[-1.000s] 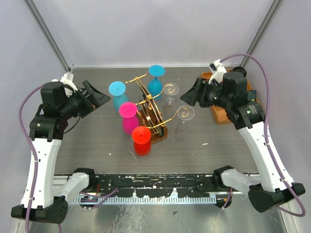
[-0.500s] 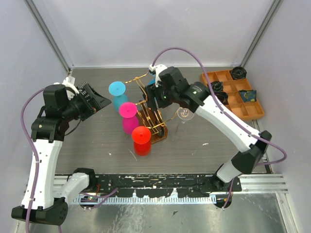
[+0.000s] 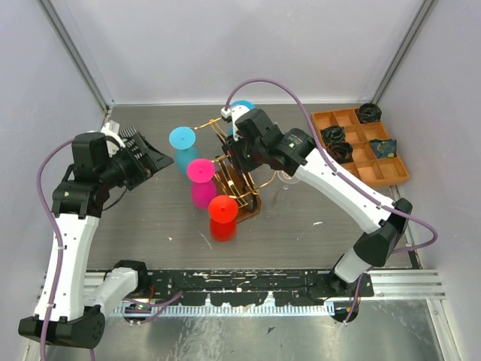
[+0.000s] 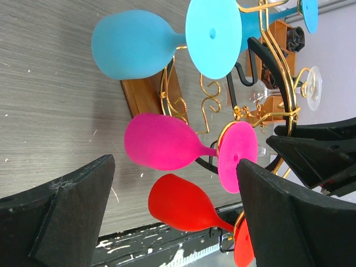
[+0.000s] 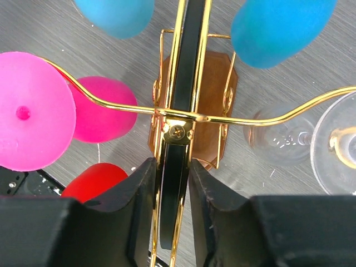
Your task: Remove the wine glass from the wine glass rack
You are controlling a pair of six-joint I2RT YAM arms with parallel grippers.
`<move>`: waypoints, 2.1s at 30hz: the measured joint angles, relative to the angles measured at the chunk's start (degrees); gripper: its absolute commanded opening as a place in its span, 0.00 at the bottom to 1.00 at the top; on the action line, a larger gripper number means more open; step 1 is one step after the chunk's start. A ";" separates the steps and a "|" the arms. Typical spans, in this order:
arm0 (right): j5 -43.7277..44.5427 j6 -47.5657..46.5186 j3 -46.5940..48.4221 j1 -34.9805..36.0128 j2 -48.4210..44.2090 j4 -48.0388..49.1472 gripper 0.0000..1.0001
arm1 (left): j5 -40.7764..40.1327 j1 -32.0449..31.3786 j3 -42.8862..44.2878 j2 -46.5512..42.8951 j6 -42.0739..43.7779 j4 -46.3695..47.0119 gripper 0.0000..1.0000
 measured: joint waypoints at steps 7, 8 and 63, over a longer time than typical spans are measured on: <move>1.68 -0.90 0.96 -0.11 0.61 -0.98 0.16 | 0.22 0.00 -1.18 0.00 -0.59 0.22 0.98; 2.10 -1.01 1.27 -0.07 0.92 -1.03 0.14 | 0.33 0.00 -1.38 -0.02 -0.70 0.22 0.98; 8.04 -12.96 21.05 -10.67 21.79 12.94 0.47 | 1.46 0.00 -7.23 -1.81 0.33 -0.61 0.98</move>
